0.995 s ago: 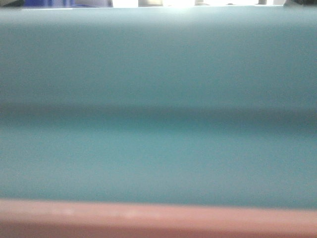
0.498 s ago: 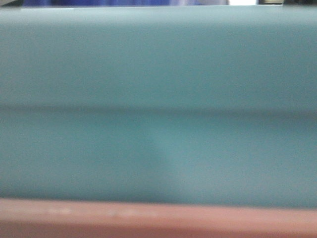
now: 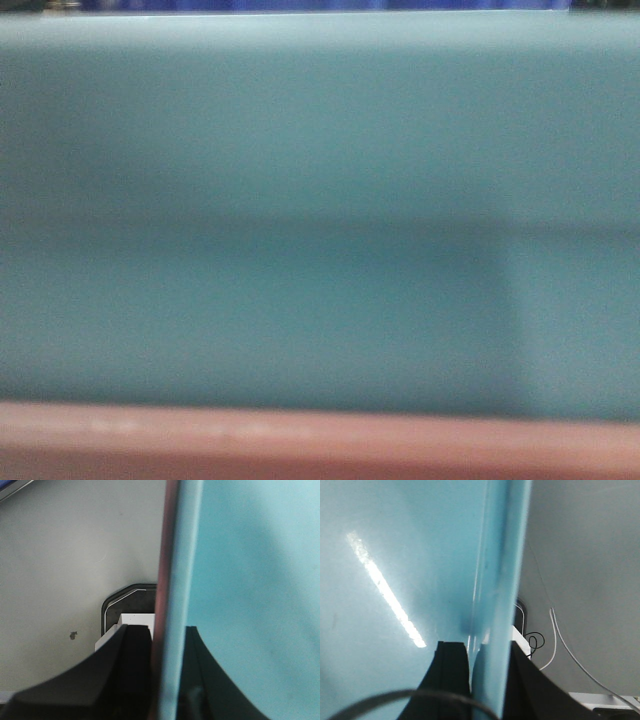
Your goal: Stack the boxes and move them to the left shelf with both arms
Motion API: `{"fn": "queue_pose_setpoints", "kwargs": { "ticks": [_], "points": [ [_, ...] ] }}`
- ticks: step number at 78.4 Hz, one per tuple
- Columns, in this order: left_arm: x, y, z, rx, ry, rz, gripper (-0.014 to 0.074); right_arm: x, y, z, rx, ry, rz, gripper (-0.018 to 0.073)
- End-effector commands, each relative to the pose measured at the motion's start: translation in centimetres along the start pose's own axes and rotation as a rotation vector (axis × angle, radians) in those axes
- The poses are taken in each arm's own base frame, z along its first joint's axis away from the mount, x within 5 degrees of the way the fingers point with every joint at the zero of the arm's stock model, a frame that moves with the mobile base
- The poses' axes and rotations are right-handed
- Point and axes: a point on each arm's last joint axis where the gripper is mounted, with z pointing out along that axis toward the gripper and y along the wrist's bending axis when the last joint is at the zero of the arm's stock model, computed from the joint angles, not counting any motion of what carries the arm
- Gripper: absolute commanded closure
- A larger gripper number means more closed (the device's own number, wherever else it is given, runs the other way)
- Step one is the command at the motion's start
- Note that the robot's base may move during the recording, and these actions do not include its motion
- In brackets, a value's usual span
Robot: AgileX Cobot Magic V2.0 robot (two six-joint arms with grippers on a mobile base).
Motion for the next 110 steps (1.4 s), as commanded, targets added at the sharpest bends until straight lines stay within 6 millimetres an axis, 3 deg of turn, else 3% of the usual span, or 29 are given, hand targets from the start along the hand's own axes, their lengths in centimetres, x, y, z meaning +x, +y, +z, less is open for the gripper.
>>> {"fn": "queue_pose_setpoints", "kwargs": {
  "ticks": [1, 110],
  "points": [
    [-0.1, 0.62, -1.82, -0.018, -0.047, 0.006, 0.0596, -0.05, -0.48, -1.78, -0.002, -0.032, -0.013, 0.0503],
    [-0.09, 0.61, -1.82, -0.017, -0.045, 0.006, 0.0596, -0.05, -0.48, -1.78, -0.002, -0.032, -0.013, 0.0503]
  ]
}}
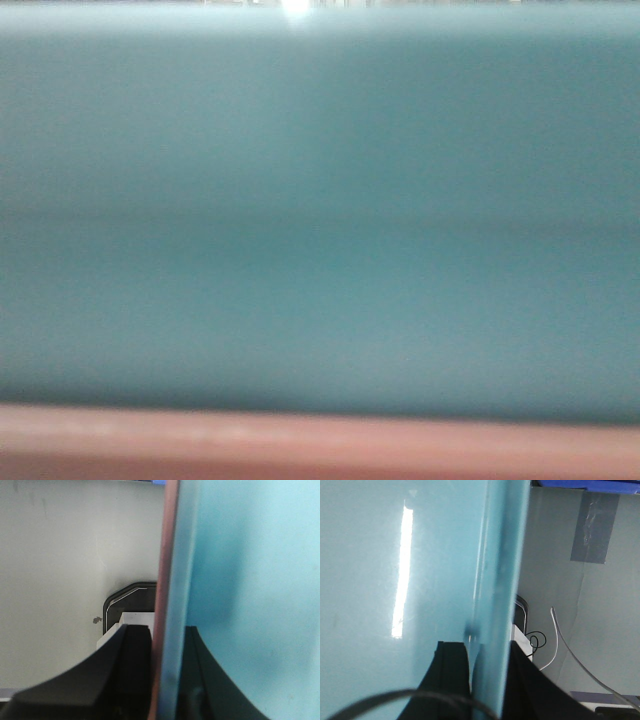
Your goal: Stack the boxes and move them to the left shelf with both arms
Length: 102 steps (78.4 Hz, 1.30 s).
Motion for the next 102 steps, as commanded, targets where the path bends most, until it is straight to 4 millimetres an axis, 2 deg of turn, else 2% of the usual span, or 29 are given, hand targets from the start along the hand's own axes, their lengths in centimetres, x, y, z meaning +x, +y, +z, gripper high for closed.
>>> {"fn": "queue_pose_setpoints", "kwargs": {
  "ticks": [1, 102],
  "points": [
    [-0.12, 0.55, -1.81, -0.009, -0.049, 0.005, 0.0596, -0.07, -0.53, -1.78, 0.005, -0.035, -0.015, 0.0503],
    [-0.14, 0.52, -1.82, -0.006, -0.051, 0.005, 0.0596, -0.21, -0.36, -1.79, -0.013, -0.05, -0.016, 0.0503]
  ]
}}
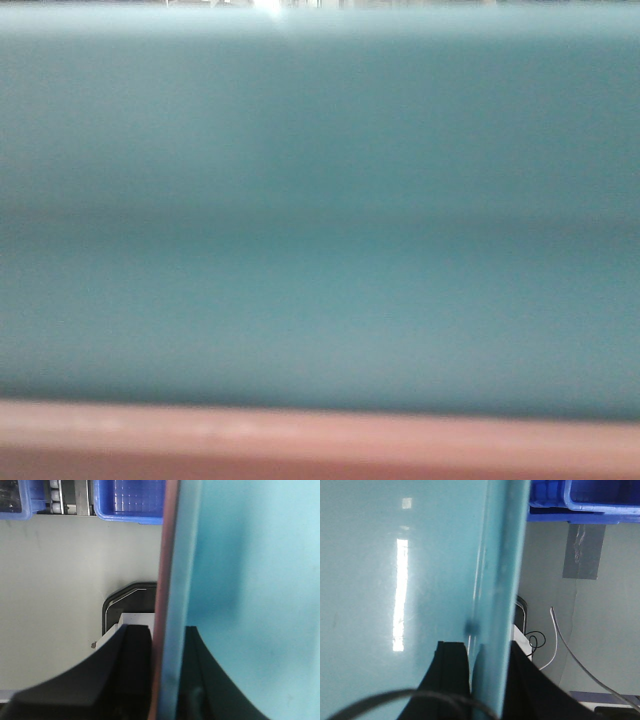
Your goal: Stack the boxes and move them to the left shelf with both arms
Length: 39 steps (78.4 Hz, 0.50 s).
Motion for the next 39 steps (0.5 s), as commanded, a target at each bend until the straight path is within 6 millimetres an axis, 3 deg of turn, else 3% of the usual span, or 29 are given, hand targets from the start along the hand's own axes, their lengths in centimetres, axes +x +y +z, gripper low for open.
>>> {"fn": "queue_pose_setpoints", "kwargs": {
  "ticks": [1, 27, 39],
  "points": [
    [-0.1, 0.5, -1.8, -0.009, -0.049, 0.005, 0.0596, -0.2, -0.3, -1.8, -0.017, -0.053, -0.016, 0.0503],
    [-0.3, 0.4, -1.8, 0.004, -0.072, 0.015, 0.0596, -1.5, 0.2, -1.9, -0.067, -0.193, -0.055, 0.0503],
    [-1.5, 0.1, -2.6, 0.03, -0.191, 0.044, 0.0596, -2.8, 0.2, -1.7, -0.06, -0.232, -0.043, 0.0503]
  ]
}}
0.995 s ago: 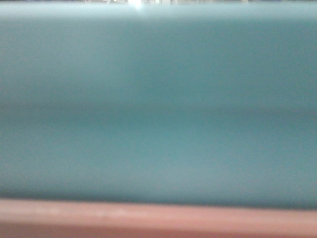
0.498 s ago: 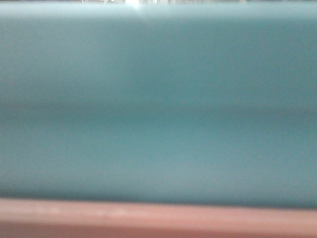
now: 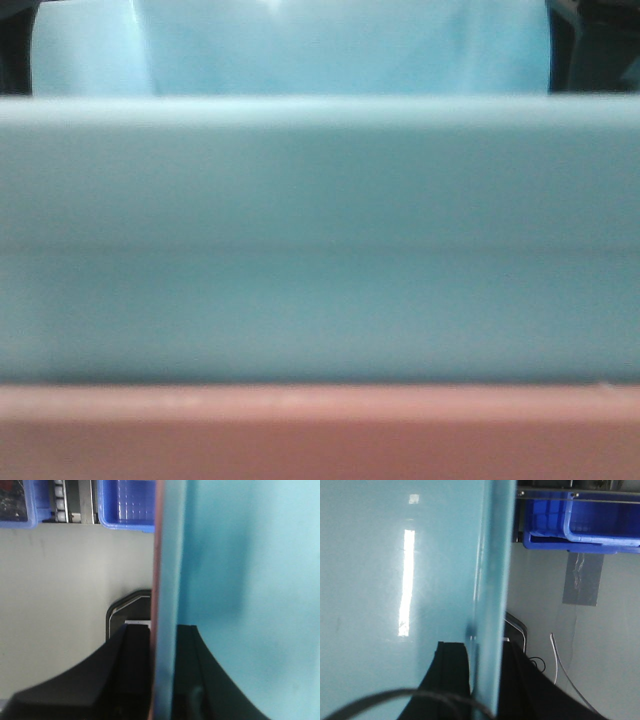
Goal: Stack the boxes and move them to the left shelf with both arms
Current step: 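Lower the stacked bins onto the roller shelf with both grippers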
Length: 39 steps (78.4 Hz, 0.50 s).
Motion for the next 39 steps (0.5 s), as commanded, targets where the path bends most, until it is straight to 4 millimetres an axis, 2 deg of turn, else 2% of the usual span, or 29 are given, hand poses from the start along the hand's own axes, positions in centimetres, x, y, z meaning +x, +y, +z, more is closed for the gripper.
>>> {"fn": "queue_pose_setpoints", "kwargs": {
  "ticks": [1, 11, 20, 30, 39],
  "points": [
    [-1.3, 0.1, -2.4, 0.044, -0.155, 0.029, 0.0596, -2.1, 0.0, -1.7, -0.05, -0.14, -0.021, 0.0503],
    [-2.7, 0.1, -3.3, 0.054, -0.238, 0.047, 0.0596, -4.4, 0.0, -1.4, -0.047, -0.18, -0.036, 0.0503],
    [-4.9, 0.1, -3.7, 0.066, -0.289, 0.051, 0.0596, -7.1, 0.0, -1.0, -0.048, -0.231, -0.033, 0.0503],
    [-8.0, 0.2, -3.2, 0.061, -0.338, 0.043, 0.0596, -10.1, -0.2, -0.8, -0.047, -0.288, -0.018, 0.0503],
    [-11.3, 0.3, -2.1, 0.049, -0.388, 0.04, 0.0596, -13.0, -0.3, 0.0, -0.039, -0.345, -0.087, 0.0503]
  ]
}}
